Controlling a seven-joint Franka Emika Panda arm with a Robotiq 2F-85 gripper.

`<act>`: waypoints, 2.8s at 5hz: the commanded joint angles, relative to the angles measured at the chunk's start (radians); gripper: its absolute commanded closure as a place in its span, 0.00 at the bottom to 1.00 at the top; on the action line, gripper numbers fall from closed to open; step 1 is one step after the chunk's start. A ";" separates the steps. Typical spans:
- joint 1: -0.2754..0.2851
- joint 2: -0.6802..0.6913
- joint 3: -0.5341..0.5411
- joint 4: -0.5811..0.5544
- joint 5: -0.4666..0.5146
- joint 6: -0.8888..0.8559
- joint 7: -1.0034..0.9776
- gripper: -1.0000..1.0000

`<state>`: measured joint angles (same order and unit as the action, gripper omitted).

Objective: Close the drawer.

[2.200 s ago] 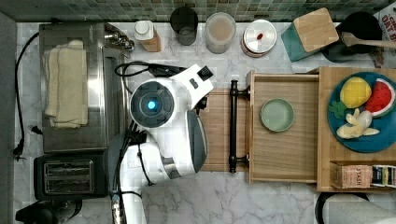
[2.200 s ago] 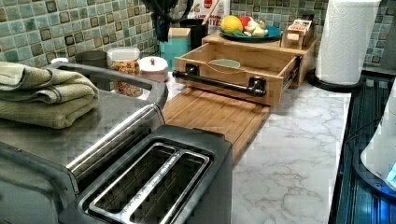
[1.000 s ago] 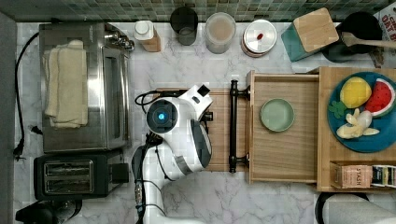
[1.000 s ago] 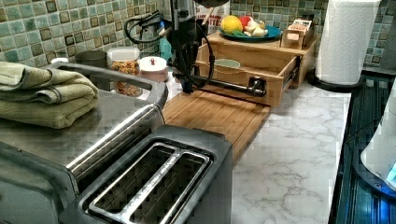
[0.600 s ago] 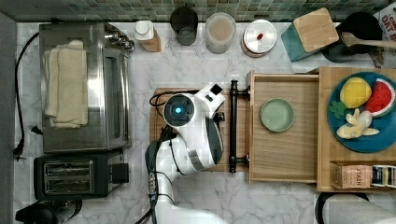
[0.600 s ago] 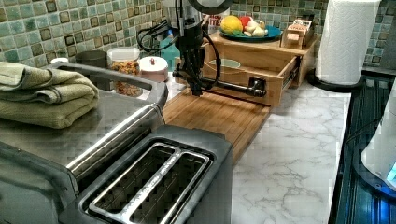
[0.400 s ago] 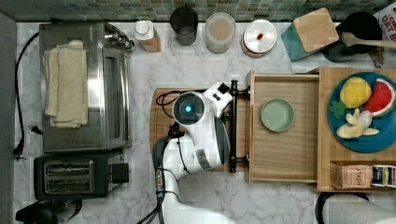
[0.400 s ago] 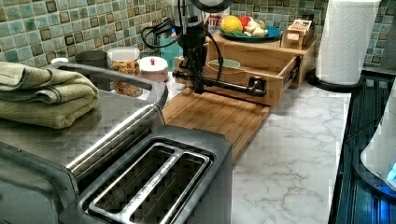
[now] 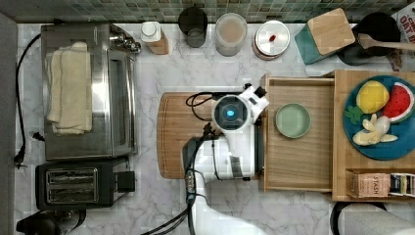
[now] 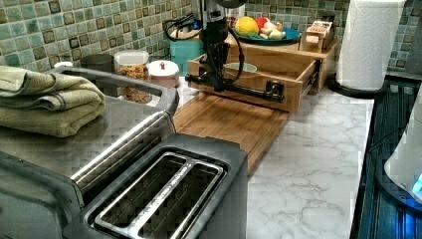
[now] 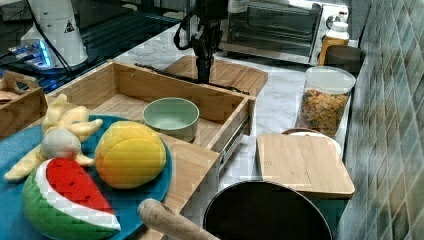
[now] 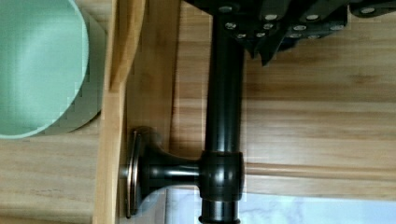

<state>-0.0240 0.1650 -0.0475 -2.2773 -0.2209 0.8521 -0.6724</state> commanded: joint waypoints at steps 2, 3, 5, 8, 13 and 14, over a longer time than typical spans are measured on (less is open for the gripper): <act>-0.284 0.002 -0.051 0.051 0.081 0.117 -0.374 1.00; -0.303 0.020 -0.094 0.102 0.059 0.072 -0.417 1.00; -0.378 0.134 -0.156 0.295 0.062 -0.005 -0.625 1.00; -0.414 0.124 -0.186 0.326 0.107 -0.015 -0.670 1.00; -0.410 0.125 -0.190 0.326 0.109 -0.015 -0.671 1.00; -0.410 0.125 -0.190 0.326 0.109 -0.015 -0.671 1.00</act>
<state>-0.3191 0.3132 -0.1343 -2.0684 -0.1081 0.8057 -1.3047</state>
